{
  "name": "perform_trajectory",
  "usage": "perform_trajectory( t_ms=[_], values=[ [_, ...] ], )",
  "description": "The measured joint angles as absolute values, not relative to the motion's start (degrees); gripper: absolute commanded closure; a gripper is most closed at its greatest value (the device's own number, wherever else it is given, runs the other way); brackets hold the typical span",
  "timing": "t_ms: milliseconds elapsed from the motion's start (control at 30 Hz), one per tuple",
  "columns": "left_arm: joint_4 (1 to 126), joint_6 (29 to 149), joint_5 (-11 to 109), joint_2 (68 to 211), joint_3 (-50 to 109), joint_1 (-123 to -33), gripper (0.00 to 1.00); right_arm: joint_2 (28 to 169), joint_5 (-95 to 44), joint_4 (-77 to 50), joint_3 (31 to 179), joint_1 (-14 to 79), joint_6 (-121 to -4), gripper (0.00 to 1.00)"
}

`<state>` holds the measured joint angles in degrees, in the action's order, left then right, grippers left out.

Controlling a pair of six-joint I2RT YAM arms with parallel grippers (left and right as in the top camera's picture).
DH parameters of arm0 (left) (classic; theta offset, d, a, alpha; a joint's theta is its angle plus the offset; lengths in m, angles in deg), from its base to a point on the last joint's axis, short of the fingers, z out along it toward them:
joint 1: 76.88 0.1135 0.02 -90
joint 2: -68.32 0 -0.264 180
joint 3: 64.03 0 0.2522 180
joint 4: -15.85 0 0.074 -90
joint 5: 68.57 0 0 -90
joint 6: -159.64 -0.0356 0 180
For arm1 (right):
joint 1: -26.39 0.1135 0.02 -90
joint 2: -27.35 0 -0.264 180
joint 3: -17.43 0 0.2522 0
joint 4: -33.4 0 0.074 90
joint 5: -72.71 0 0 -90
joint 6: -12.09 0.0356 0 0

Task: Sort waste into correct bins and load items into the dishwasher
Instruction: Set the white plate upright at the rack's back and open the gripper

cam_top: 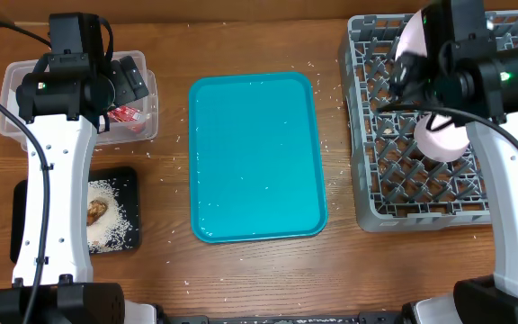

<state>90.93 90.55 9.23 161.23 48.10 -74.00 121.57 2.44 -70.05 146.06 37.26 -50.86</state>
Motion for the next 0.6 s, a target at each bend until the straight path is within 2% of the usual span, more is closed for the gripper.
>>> perform_trajectory(
  t_ms=[133, 300, 433, 600],
  values=[
    [90.93, 90.52, 9.23, 161.23, 48.10, -74.00, 0.00, 121.81, 2.17, -76.55, 145.82, 37.26, -49.22, 0.00],
    [90.93, 90.55, 9.23, 161.23, 48.10, -74.00, 0.00, 119.80, 1.93, -77.27, 142.71, 37.31, -48.74, 0.00],
    [90.96, 90.55, 9.25, 161.23, 48.10, -74.00, 0.00, 113.72, 1.63, -76.46, 134.28, 37.31, -47.41, 0.00],
    [90.96, 90.52, 9.23, 161.23, 48.10, -74.00, 0.00, 101.26, -0.80, -66.60, 117.73, 37.31, -45.66, 0.00]
  ],
)
